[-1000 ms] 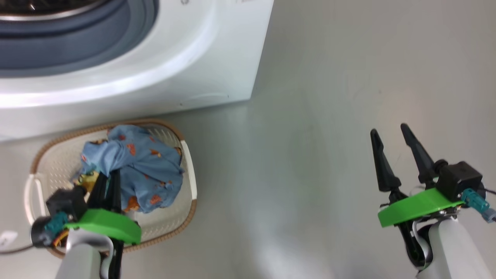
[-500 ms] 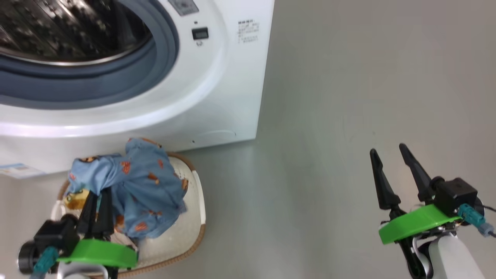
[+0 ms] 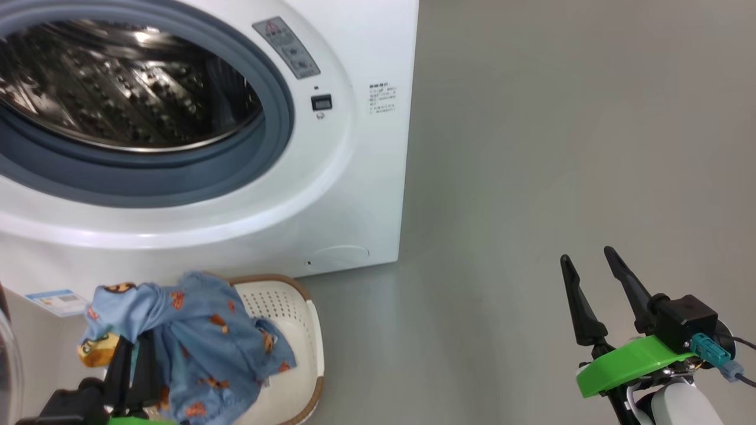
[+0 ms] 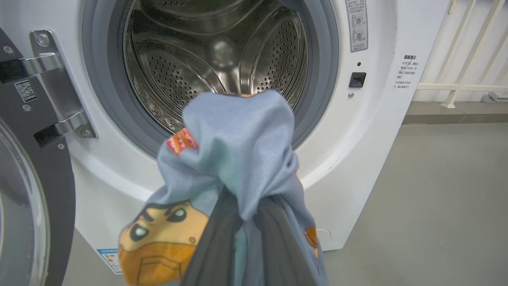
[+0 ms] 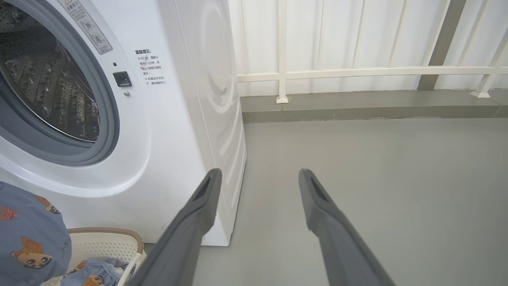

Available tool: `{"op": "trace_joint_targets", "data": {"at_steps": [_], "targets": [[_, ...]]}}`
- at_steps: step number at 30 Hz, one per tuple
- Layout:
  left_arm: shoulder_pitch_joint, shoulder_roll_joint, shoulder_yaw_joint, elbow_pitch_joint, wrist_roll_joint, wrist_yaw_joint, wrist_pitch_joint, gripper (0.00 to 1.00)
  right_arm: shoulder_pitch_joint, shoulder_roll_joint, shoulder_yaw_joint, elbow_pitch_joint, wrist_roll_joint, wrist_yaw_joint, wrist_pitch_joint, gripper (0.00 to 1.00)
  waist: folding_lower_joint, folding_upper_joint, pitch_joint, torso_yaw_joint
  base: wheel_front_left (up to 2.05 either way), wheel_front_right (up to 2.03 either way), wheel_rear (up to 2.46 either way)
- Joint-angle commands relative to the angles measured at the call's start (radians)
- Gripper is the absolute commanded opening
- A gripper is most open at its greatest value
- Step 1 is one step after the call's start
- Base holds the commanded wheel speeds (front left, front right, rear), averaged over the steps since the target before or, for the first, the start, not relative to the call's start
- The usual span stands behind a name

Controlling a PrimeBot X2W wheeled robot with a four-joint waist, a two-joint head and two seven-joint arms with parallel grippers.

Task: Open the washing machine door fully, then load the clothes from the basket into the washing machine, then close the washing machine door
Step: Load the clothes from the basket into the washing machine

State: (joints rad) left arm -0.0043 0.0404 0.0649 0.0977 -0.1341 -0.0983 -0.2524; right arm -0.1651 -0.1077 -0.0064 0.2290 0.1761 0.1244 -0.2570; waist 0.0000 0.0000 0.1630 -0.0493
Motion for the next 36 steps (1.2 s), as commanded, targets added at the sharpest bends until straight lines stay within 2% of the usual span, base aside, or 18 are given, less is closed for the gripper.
{"op": "trace_joint_targets", "data": {"at_steps": [1, 20, 30, 36], "targets": [[-0.006, 0.012, 0.037, -0.033, 0.012, 0.007, -0.009, 0.0, 0.002, -0.006, 0.026, -0.022, -0.013, 0.006, -0.005, 1.0, 0.0, 0.0, -0.026, 0.004, 0.0, 0.0, 0.0], [0.119, 0.01, 0.042, -0.104, 0.012, 0.042, -0.009, 0.0, 0.058, -0.004, 0.023, -0.023, -0.022, 0.006, -0.005, 1.0, 0.0, 0.0, -0.106, 0.026, 0.0, 0.0, 0.0], [0.09, 0.01, 0.016, -0.094, -0.001, 0.05, -0.009, 0.0, 0.058, 0.002, 0.023, -0.02, -0.014, 0.006, -0.005, 1.0, 0.0, 0.0, -0.085, 0.022, 0.0, 0.0, 0.0], [0.011, 0.01, -0.004, -0.084, -0.019, 0.059, -0.009, 0.0, 0.051, 0.0, 0.02, -0.026, -0.008, 0.006, -0.005, 1.0, 0.0, 0.0, -0.052, 0.019, 0.0, 0.0, 0.0]]}}
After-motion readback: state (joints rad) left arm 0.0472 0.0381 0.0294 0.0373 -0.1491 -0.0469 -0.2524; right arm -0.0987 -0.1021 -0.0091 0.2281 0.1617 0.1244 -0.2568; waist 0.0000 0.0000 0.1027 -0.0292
